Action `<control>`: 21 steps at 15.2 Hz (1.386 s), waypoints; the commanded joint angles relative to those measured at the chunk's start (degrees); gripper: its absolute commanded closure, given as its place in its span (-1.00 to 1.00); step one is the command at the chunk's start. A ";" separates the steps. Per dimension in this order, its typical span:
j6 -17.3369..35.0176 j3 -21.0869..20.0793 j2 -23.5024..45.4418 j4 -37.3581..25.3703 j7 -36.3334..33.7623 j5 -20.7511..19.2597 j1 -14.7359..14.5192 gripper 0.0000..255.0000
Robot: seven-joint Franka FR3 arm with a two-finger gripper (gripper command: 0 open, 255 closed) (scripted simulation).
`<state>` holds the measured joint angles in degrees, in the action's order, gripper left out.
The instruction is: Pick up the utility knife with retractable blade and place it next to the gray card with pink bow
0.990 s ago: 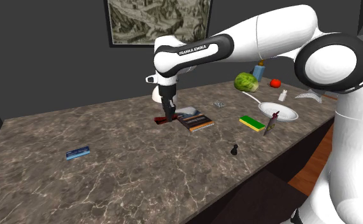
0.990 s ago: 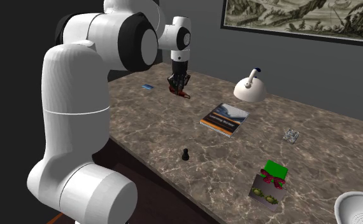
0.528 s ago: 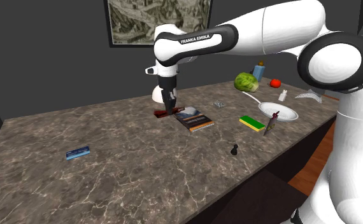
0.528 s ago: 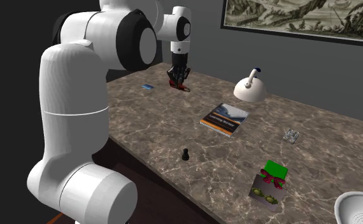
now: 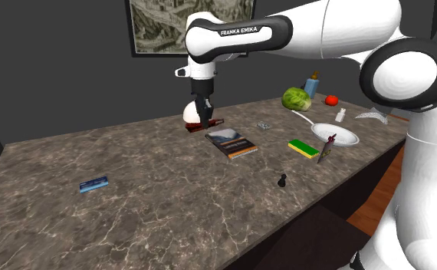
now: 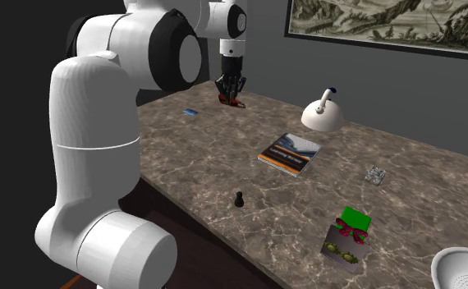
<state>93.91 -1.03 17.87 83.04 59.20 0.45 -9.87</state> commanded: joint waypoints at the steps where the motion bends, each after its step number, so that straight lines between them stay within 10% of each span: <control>1: -1.78 -0.04 0.21 -1.96 -0.12 0.00 -0.08 1.00; 5: -4.71 -0.05 0.52 -5.19 -0.16 -0.01 -0.09 1.00; 21: 2.62 7.30 -25.07 27.62 15.25 -2.40 8.47 1.00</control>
<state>96.68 5.70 -5.98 109.59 73.39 -1.66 -1.91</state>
